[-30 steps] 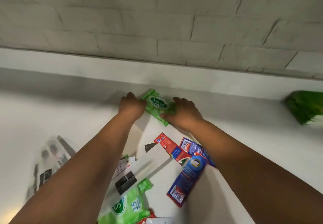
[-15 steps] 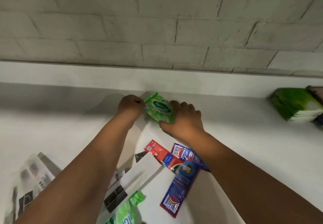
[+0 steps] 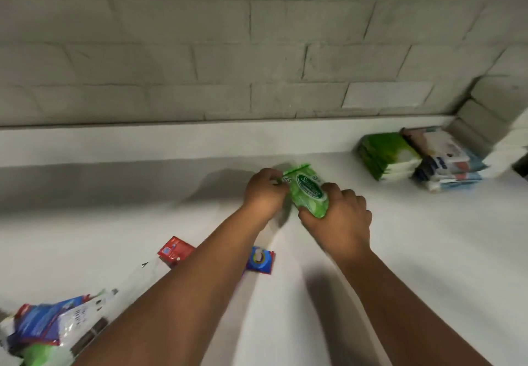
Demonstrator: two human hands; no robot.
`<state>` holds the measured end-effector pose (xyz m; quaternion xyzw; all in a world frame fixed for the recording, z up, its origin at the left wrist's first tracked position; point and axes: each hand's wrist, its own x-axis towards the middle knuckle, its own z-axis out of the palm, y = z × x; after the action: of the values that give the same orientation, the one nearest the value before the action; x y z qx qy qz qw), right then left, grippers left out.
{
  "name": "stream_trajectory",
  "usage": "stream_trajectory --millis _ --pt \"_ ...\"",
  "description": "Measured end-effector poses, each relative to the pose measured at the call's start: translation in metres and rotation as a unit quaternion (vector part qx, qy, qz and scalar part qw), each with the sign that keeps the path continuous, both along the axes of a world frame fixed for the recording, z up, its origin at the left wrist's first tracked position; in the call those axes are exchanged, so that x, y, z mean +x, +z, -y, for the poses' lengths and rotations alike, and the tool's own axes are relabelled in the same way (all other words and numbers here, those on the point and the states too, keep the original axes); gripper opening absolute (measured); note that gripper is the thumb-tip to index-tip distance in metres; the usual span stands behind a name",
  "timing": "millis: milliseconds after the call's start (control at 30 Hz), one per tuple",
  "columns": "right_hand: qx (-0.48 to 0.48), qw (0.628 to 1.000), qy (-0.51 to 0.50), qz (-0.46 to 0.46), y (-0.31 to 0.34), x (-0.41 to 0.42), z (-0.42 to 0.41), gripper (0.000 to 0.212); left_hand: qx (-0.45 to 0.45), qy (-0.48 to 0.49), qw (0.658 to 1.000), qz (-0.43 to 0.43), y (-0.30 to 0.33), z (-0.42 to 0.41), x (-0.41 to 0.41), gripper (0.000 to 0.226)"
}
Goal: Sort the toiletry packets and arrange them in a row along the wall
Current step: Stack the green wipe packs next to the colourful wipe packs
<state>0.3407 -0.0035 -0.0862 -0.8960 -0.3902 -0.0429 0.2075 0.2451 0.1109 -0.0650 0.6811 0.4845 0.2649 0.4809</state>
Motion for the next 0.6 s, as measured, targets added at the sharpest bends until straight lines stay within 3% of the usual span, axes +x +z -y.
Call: stream_trajectory --millis 100,233,367,500,600 --pt "-0.007 0.999 -0.031 0.0 0.0 0.023 0.023 0.063 -0.011 -0.031 0.999 0.001 -0.002 0.024 0.031 0.03" --pt "-0.018 0.998 -0.057 -0.006 0.001 0.048 0.04 0.063 0.009 -0.068 0.998 -0.001 -0.001 0.045 0.065 0.02" --pt "-0.024 0.997 -0.069 -0.028 -0.001 0.067 0.044 0.056 0.034 -0.077 0.996 -0.025 -0.005 0.053 0.09 0.031" --pt "-0.032 0.998 -0.032 -0.047 -0.001 0.082 0.051 0.047 0.096 -0.098 0.988 -0.077 -0.007 0.059 0.104 0.031" --pt "0.015 0.998 0.048 -0.043 -0.001 0.088 0.063 0.041 0.169 -0.1 0.971 -0.139 -0.012 0.066 0.099 0.038"
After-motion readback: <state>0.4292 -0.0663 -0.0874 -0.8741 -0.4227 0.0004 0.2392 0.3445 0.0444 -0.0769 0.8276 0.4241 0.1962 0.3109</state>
